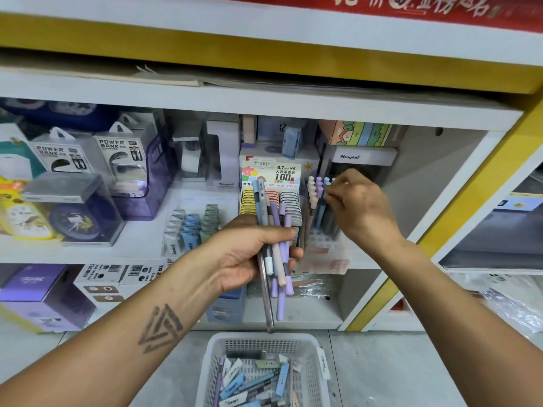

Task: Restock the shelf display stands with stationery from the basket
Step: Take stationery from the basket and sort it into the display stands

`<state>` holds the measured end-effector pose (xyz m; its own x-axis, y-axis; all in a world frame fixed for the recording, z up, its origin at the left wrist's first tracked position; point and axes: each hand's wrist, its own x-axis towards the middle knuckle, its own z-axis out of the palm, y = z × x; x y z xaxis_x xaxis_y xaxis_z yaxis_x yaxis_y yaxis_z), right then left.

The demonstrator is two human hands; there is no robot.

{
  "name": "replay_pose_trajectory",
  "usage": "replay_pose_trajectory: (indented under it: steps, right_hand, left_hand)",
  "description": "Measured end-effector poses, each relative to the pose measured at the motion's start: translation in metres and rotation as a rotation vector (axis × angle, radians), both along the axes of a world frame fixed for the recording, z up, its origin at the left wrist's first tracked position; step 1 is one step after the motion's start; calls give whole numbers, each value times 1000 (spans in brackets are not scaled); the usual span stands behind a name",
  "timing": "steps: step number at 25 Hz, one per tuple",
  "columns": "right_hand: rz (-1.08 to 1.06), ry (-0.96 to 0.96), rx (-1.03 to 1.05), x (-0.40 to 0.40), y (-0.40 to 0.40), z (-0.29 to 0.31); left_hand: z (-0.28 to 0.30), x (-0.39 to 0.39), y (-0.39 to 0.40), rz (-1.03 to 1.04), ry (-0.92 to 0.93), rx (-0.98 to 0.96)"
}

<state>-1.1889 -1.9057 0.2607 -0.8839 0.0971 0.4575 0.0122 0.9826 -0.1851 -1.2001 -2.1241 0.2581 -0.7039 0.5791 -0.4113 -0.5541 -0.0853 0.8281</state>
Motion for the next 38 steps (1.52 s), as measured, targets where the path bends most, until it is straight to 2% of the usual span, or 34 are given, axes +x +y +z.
replay_pose_trajectory:
  steps: [2,3,5,6,7,9,12,15,17,20,24,30,32,36,38]
  right_hand:
    - [29,59,-74,5,-9,4]
    - [74,65,-231,8,-16,8]
    - [189,-118,-673,13,-32,17]
    - [225,-242,-814,16,-37,20]
    - [246,-339,-892,18,-40,20]
    - [260,-407,-992,21,-40,18]
    - [218,-345,-1201,24,-32,20]
    - [172,-90,-1355,26,-19,26]
    - [150,72,-1282,27,-9,31]
    - [147,160,-1149,27,3,33]
    - [140,181,-889,24,8,27]
    - [177,107,-419,18,4,3]
    - [206,104,-348,16,3,-4]
    - [237,63,-382,11,4,-11]
    - [229,103,-213,6,5,-12]
  left_hand:
    - [0,0,1,2,10,6]
    - [0,0,2,7,15,12]
    - [1,0,4,20,36,17]
    - [2,0,5,22,50,18]
    - [2,1,6,22,61,20]
    - [3,4,8,10,66,33]
    - [4,4,8,12,15,85]
    - [2,-1,8,99,-18,43]
    - [2,0,7,109,-34,21]
    - [2,3,8,84,-23,1]
    - [2,4,8,68,-17,6]
    - [0,3,8,53,32,-2]
    - [0,4,8,22,46,-4]
    - [-3,2,5,-4,43,22]
    - [-3,1,3,-33,36,38]
